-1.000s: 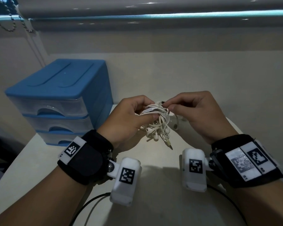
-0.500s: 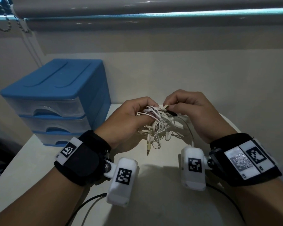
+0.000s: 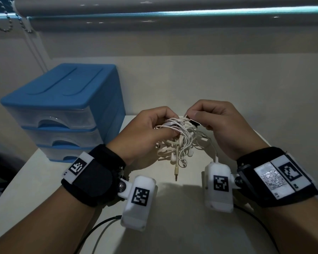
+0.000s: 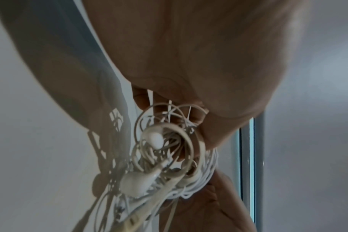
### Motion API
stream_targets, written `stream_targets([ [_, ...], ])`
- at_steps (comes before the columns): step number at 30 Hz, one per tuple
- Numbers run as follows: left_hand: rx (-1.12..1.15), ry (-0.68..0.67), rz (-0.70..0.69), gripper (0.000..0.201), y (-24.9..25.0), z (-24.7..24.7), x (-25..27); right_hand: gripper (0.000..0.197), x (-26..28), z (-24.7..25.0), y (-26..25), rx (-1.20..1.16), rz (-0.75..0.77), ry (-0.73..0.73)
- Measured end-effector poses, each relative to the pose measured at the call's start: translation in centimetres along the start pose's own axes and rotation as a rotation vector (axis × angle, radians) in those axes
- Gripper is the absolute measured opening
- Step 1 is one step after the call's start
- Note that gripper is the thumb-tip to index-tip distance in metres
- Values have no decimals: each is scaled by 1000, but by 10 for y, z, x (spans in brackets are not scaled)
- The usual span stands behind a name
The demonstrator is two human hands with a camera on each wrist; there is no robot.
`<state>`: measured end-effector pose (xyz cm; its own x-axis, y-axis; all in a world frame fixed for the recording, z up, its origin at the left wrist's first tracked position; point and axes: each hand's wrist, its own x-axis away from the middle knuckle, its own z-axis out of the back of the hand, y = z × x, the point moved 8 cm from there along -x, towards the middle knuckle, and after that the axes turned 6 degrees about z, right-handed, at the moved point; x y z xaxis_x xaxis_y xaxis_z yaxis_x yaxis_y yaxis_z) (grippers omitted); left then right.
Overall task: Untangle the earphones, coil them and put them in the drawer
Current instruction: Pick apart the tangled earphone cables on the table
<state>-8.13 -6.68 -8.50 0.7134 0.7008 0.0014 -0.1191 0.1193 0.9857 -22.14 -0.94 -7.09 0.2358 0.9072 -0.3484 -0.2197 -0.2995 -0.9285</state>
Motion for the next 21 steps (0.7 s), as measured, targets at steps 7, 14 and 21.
stream_targets([
  [7, -30, -3, -13, 12, 1, 0, 0, 14, 2, -1, 3, -78, -80, 41],
  [14, -65, 9, -33, 10, 0, 1, -1, 19, 4, -7, 16, -166, -195, -14],
  [21, -108, 74, -61, 7, 1, 10, -4, 17, 2, -2, 15, -87, -176, 12],
])
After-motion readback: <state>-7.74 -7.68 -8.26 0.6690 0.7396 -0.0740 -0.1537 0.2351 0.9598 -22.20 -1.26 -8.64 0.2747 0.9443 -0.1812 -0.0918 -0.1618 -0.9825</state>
